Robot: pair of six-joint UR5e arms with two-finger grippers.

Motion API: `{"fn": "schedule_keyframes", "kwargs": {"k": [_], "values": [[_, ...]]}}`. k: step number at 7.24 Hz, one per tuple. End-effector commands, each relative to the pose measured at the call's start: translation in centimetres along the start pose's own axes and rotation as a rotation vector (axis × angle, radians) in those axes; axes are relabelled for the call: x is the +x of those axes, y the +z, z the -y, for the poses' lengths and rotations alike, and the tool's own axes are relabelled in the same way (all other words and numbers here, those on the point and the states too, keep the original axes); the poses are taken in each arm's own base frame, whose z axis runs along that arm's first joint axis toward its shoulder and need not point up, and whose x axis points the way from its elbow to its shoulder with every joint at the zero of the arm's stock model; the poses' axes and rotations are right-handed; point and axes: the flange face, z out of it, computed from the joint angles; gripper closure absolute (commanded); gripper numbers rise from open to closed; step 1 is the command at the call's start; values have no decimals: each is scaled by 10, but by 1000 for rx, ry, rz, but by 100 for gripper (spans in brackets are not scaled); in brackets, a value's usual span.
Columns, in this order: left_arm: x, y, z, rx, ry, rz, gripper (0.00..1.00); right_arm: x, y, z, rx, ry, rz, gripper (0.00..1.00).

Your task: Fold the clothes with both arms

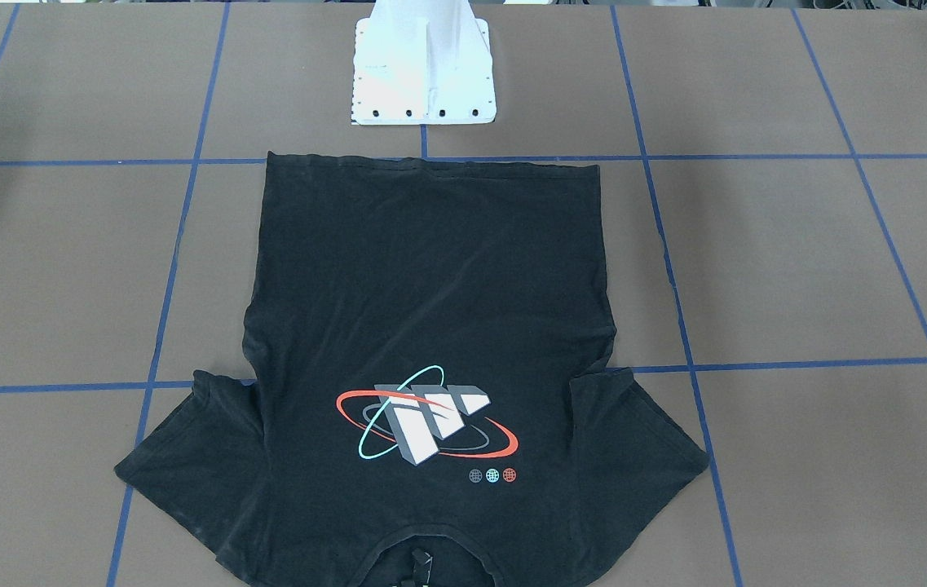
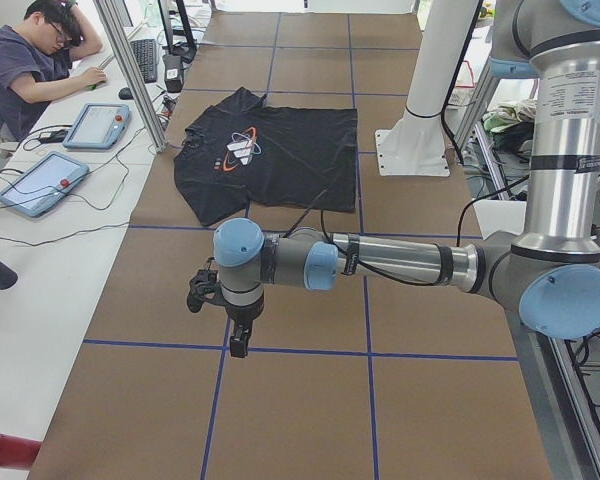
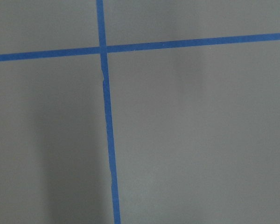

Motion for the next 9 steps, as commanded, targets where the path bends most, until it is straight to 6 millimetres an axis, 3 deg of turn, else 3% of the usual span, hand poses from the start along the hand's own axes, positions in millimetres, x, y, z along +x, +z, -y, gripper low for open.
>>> {"fn": "schedule_keyframes", "kwargs": {"k": [1, 3, 6, 7, 8, 9], "values": [[0, 0, 0, 0, 0, 0, 0, -2, -1, 1, 4, -4, -3, 0], [3, -2, 4, 5, 3, -1, 0, -6, -6, 4, 14, -15, -1, 0], [48, -56, 74, 135, 103, 0, 0, -34, -21, 29, 82, -109, 1, 0], [56, -61, 82, 156, 131, -5, 0, -42, -24, 32, 124, -156, 13, 0], [85, -56, 91, 217, 235, -14, 0, -61, -14, 36, 122, -212, 35, 0], [92, -45, 91, 263, 297, -19, 0, -77, -11, 44, 144, -271, 35, 0]]}}
